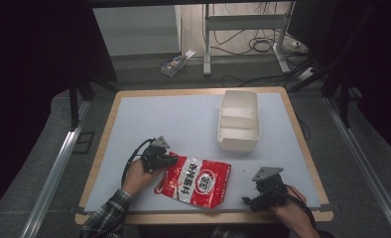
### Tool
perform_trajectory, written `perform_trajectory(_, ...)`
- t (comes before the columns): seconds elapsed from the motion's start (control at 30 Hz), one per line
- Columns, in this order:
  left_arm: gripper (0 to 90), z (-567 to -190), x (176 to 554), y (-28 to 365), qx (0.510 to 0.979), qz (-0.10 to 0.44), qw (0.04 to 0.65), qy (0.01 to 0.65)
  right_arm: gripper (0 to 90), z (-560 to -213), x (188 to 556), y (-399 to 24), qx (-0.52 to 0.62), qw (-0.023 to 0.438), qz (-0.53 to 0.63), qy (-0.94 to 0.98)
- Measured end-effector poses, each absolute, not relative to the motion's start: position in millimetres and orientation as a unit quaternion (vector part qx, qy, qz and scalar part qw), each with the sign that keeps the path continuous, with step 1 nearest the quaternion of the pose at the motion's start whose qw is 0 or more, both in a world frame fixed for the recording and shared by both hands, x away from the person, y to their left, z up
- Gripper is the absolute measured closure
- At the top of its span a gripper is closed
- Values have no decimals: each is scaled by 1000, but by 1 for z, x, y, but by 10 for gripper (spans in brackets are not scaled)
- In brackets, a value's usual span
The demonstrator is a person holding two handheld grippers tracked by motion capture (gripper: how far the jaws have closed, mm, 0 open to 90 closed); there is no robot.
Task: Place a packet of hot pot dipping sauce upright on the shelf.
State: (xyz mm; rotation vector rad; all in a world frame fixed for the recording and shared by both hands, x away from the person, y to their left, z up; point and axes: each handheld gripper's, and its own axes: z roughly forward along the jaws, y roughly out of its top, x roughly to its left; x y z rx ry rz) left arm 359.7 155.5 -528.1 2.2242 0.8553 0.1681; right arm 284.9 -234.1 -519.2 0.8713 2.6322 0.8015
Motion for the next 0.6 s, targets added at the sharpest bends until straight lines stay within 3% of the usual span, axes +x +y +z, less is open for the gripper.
perform_trajectory(0.17,900,-528,359,158,867,60,369,329,40,-520,285,-234,299,126,274,905)
perform_trajectory(0.37,900,-531,378,148,873,103,340,334,41,-521,286,-233,298,124,273,906)
perform_trajectory(0.6,900,-531,377,152,870,92,336,349,41,-521,286,-234,300,124,274,905)
